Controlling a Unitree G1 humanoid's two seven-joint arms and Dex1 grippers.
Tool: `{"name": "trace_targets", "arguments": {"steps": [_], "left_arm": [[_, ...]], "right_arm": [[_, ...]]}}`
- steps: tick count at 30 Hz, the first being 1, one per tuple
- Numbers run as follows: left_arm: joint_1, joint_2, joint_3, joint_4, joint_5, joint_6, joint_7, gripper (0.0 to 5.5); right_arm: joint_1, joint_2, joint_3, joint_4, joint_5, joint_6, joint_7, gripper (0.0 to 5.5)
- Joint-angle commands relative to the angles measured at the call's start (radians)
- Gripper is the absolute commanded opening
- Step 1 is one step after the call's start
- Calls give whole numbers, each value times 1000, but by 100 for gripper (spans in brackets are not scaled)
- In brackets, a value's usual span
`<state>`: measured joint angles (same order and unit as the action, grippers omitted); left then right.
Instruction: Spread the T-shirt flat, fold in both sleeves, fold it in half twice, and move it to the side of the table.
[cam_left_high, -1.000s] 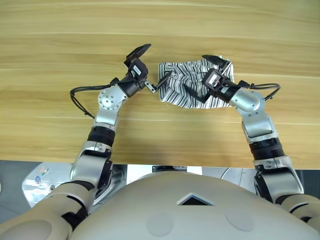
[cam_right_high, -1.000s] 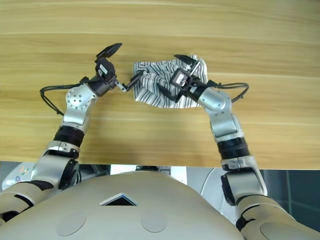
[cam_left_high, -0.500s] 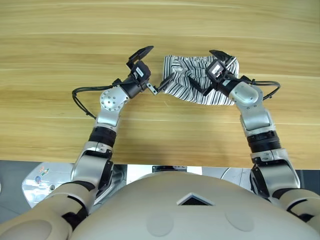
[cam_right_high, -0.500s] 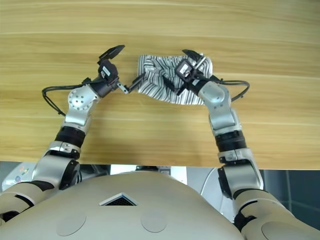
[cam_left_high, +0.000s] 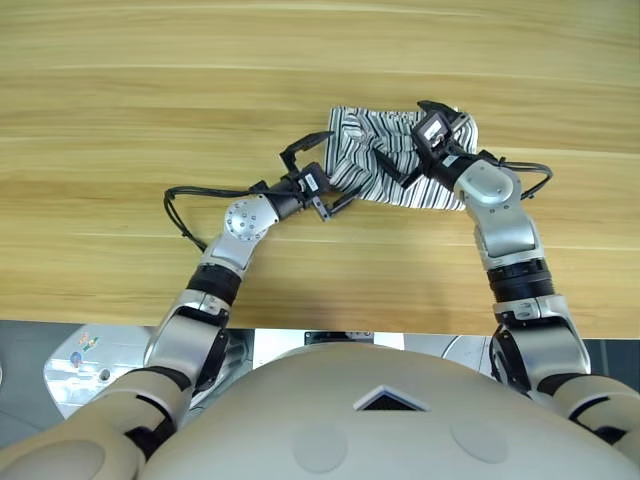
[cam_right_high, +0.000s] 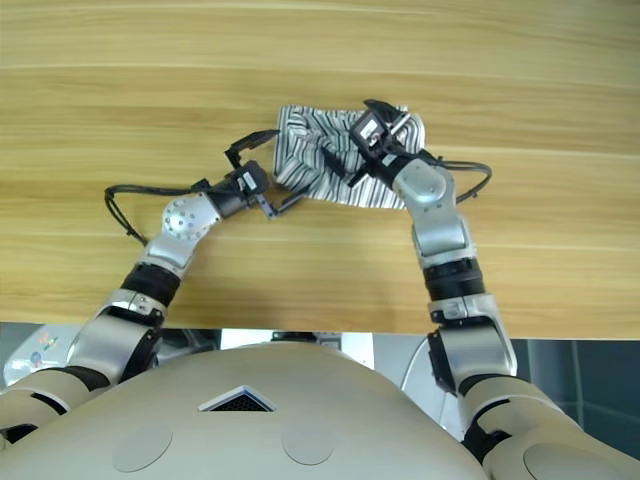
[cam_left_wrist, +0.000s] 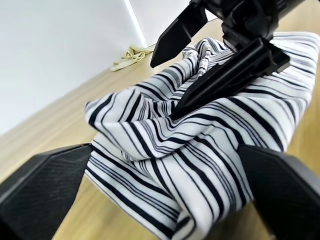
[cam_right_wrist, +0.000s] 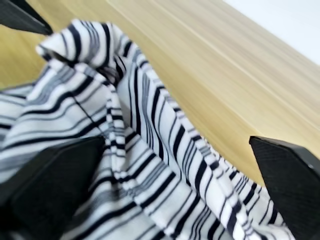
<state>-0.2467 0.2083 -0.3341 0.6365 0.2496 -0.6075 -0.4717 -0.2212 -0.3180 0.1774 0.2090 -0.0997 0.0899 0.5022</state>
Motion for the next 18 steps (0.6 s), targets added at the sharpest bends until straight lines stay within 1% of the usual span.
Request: {"name": "trace_targets", "arguments": {"steps": [1,5,11,14,18], "left_arm": [[7,91,-70,13,213,88,104,540],[-3,154,-92,-91,341,163,183,540],[15,248,-120,-313,522,276,221,540],[15,267,-125,-346,558,307,233,540],[23,264,-142,-358,560,323,233,540]], "right_arm": [[-9,18,15,-37,5,20,2,538],[-14,33,29,-22,-7,14,-11,538],[-21,43,50,-3,-40,4,-39,538],[-29,48,56,22,-55,2,-56,538],[-42,54,55,55,-60,-3,-73,538]]}}
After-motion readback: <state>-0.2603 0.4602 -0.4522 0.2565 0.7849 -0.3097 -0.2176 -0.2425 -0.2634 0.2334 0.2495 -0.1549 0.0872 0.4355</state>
